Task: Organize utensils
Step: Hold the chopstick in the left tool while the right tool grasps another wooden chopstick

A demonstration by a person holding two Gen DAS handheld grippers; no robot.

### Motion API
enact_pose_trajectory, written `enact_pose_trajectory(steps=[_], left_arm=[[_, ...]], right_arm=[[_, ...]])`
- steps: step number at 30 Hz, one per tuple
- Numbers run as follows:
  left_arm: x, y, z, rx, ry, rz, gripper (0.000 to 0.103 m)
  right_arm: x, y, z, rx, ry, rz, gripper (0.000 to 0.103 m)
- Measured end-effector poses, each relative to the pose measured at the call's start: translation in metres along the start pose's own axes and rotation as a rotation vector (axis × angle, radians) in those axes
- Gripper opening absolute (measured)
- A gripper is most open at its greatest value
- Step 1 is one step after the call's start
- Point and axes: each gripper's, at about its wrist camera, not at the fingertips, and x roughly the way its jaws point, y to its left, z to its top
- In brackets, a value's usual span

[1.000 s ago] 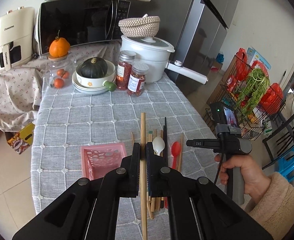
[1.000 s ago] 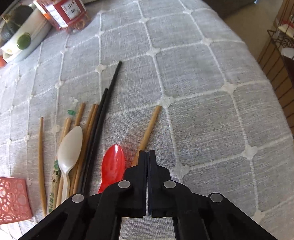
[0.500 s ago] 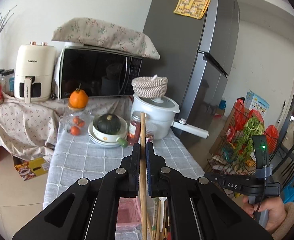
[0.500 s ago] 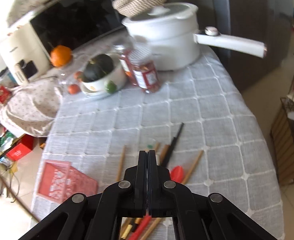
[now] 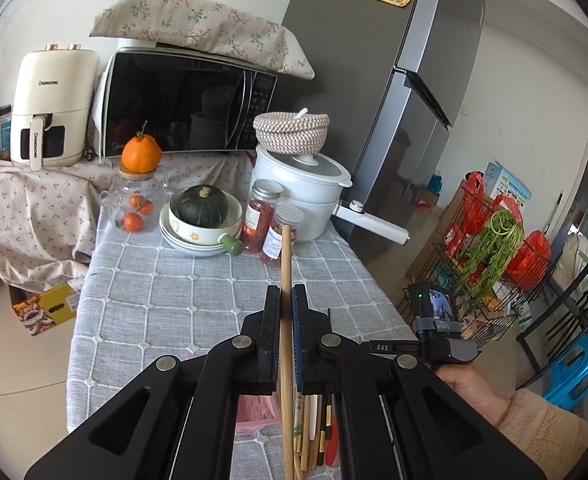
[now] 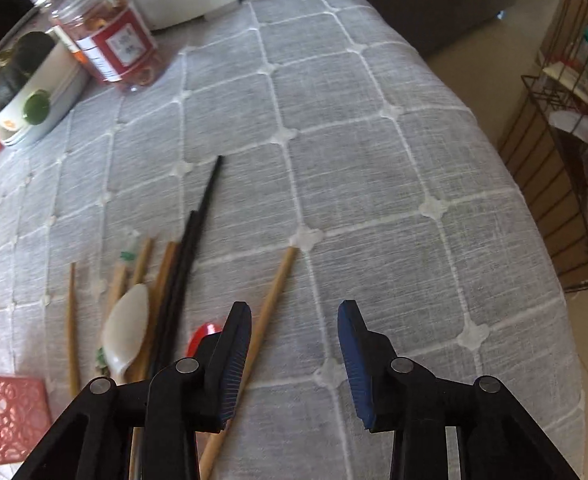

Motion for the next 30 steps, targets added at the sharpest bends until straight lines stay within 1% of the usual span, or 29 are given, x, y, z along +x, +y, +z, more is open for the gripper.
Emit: enact_pose_trajectory(steps=[3,6,8,10,11,12,15,18,20,23,27,30], left_arm=[[0.004,0.0,-0.002,0.005,0.014,-0.003,0.005],[0.006,-0.001,-0.004,0.007,0.023,-0.005,0.005],[0.007,-0.002,-0.005,0.013,0.028,-0.004,0.005],[0.008,-0.003,-0.007,0.018,0.033,0.001,0.005],[0.009,-0.002,-0.007,0.018,0.036,0.003,0.005],[0.01,-0.002,-0.008,0.016,0.04,0.006,0.005],[0.011,-0.002,-0.011,0.017,0.046,0.017,0.005],[0.008,-0.002,-0.012,0.021,0.037,0.029,0.005],[0.004,-0.002,-0.011,0.02,0.025,0.031,0.005],[-0.001,-0.004,-0.008,0.024,-0.003,0.036,0.005],[-0.009,-0.007,-0.002,0.026,-0.054,0.049,0.005],[-0.017,-0.005,0.004,0.012,-0.111,0.065,0.005]], right_arm=[[0.012,-0.004,0.001,0.036,0.019,0.022,0.04],[0.014,0.009,0.0,-0.02,-0.007,-0.025,0.04],[0.016,0.022,-0.005,-0.078,-0.02,-0.094,0.04],[0.017,0.038,-0.012,-0.15,-0.038,-0.169,0.034],[0.017,0.04,-0.014,-0.16,-0.041,-0.178,0.028],[0.016,0.04,-0.015,-0.16,-0.033,-0.152,0.008],[0.014,0.031,-0.017,-0.121,-0.017,-0.099,0.003],[0.01,0.015,-0.02,-0.053,-0.008,-0.018,0.004],[-0.001,0.01,-0.021,-0.039,-0.025,0.008,0.004],[-0.034,0.011,-0.021,-0.055,-0.091,0.038,0.003],[-0.087,0.016,-0.026,-0.081,-0.196,0.122,0.004],[-0.125,0.024,-0.035,-0.109,-0.276,0.181,0.004]])
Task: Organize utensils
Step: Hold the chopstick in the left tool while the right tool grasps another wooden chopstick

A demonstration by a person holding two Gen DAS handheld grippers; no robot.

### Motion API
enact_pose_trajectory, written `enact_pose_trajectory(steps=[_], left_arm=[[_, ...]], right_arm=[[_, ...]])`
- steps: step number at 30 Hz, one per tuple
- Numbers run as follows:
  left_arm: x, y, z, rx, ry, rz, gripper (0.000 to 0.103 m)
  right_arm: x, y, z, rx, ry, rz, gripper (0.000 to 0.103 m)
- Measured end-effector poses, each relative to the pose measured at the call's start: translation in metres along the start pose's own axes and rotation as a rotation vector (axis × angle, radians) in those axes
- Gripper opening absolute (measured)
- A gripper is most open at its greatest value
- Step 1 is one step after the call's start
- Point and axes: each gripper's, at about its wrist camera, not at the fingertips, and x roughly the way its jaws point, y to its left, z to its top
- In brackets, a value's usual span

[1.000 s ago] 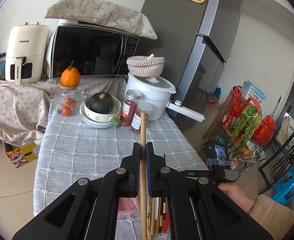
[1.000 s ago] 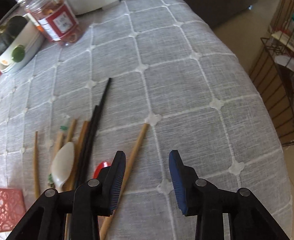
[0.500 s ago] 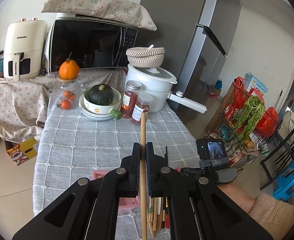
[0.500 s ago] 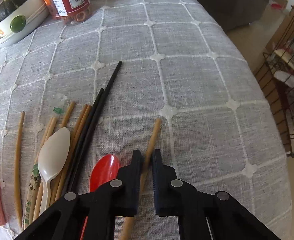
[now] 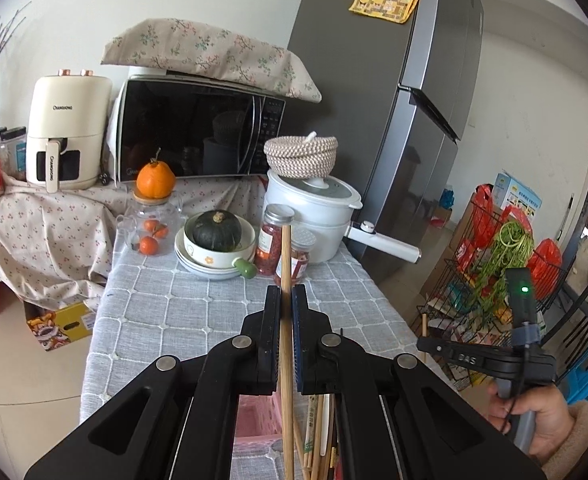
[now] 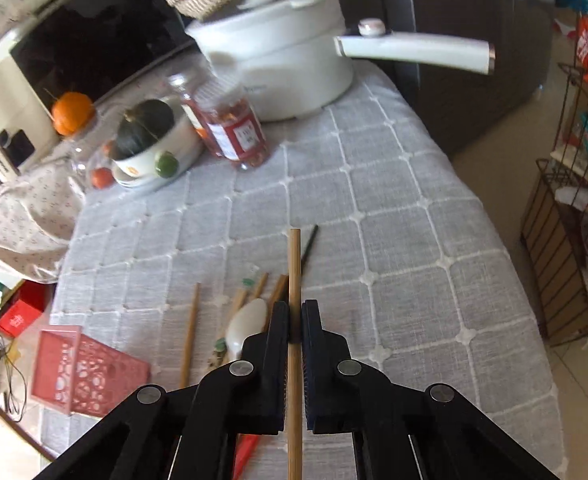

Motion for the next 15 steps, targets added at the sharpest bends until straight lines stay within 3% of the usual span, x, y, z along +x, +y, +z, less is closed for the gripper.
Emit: enact_pose_trajectory(steps=[6,15], left_arm=[[-0.006,0.011,0.009,-0.038,-0.105,0.05,0.005],[-0.008,0.026,0.022,-0.066,-0.292,0.164,0.005]], right_arm=[[-0.047,0.035,0.004,-0.073,-0.132,0.087,0.004],[-0.067,0.072,0.011,-0.118,-0.23,0.19,0.004]])
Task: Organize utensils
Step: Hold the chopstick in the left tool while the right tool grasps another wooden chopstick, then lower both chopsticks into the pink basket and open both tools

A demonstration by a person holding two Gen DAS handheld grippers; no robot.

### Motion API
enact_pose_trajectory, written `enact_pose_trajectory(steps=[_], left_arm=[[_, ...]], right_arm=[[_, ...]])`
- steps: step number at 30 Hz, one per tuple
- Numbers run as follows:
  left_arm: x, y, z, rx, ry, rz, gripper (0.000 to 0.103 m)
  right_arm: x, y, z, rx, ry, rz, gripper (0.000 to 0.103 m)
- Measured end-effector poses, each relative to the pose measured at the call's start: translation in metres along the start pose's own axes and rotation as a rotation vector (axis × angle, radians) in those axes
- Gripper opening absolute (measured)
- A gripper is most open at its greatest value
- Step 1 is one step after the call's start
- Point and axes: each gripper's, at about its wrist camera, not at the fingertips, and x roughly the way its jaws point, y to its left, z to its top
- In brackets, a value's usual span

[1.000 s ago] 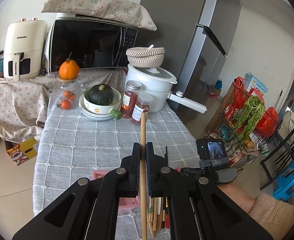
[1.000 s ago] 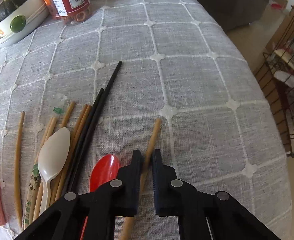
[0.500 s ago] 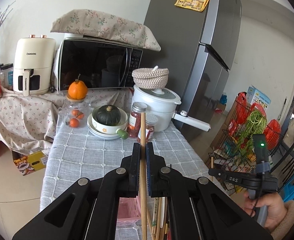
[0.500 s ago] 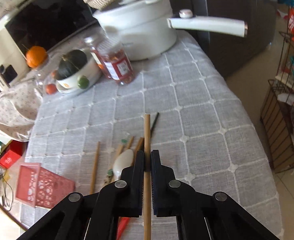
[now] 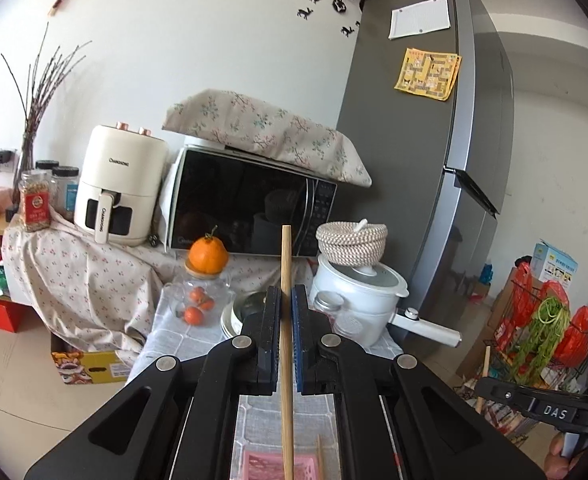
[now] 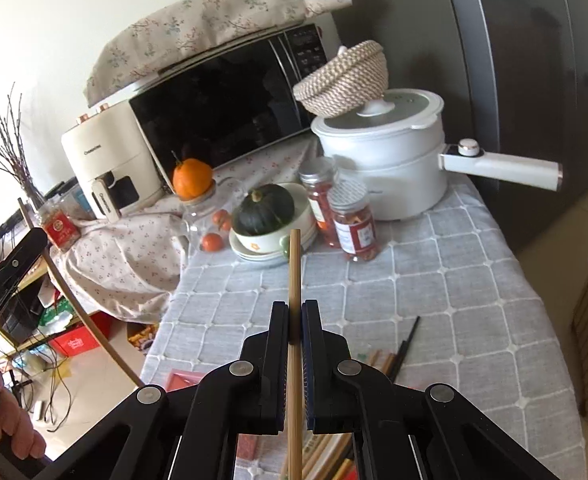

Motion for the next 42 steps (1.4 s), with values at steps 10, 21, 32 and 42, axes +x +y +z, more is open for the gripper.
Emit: enact_pose_trajectory(steps=[10,21,32,42], left_arm=[[0.053,0.014,-0.032,0.043,0.092,0.072,0.005],[0.079,0.015,-0.057,0.085,0.23,0.02,0.006],[0.086,0.015,-0.065,0.089,0.28,-0.012,0.006],[0.087,0.021,-0.065,0.087,0.297,-0.017,0.006]], right_arm=[[-0.002,0.033,0.022,-0.002,-0.15,0.105,0.004],[0.023,0.048,0.028,0.035,-0.258,0.15,0.004],[0.026,0.059,0.024,0.001,-0.319,0.142,0.004],[0.079,0.065,-0.001,-0.019,-0.233,0.046,0.004]])
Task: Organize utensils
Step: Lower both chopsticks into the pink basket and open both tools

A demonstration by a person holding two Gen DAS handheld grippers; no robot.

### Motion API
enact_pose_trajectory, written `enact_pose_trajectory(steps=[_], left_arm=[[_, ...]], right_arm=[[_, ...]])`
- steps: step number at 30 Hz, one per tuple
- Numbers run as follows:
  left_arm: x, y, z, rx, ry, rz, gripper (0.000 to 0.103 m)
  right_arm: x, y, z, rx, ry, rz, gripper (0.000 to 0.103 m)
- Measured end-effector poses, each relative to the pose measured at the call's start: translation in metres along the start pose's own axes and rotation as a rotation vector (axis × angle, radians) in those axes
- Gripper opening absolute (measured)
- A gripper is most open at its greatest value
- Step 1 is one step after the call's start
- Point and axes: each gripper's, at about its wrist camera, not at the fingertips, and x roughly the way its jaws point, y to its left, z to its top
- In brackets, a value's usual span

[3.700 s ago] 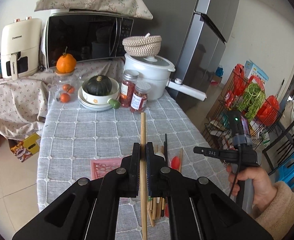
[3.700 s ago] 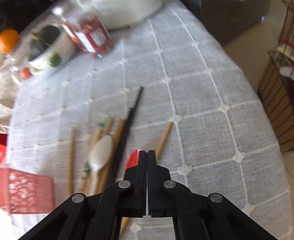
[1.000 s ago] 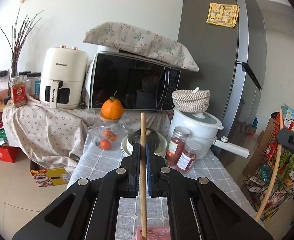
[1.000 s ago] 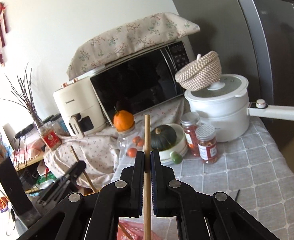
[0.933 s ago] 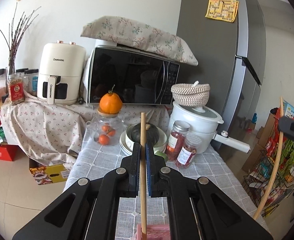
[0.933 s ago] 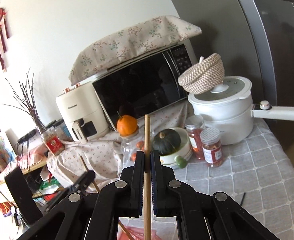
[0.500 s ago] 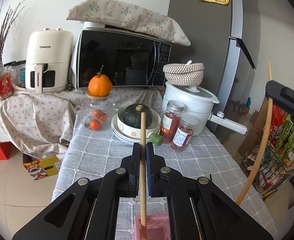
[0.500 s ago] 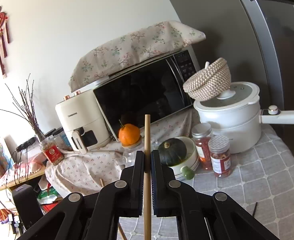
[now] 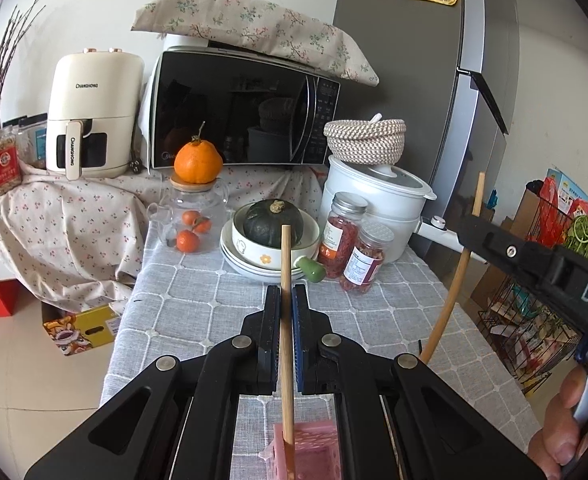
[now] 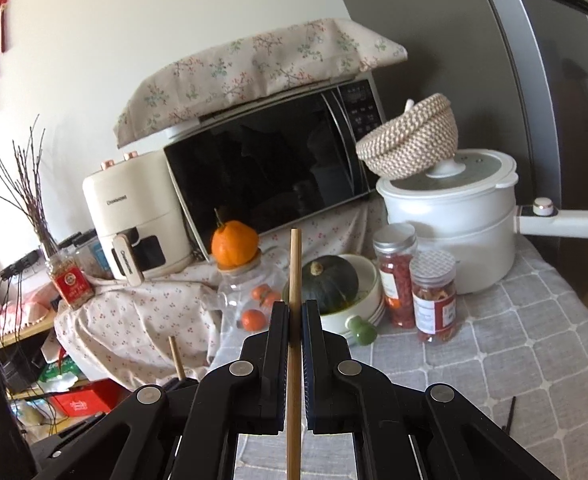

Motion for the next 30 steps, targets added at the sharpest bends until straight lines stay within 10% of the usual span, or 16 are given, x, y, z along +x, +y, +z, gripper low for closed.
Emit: enact_pose_trajectory(steps=[11,16,30], left_arm=[[-0.01,0.005,-0.001,-0.005,0.057,-0.005,0.009],[-0.02,0.007,-0.003,-0.018,0.088,0.015,0.051],[-0.057,-0.011,-0.019,0.048,0.146,0.065,0.09]], right_arm=[[0.008,-0.015,-0.011,0.055,0.126,0.065,0.013],[-0.006,-0.022,-0.004,0.111,0.139,0.117,0.04],[-0.05,-0.047,0.0,0.036,0.212,0.037,0.078]])
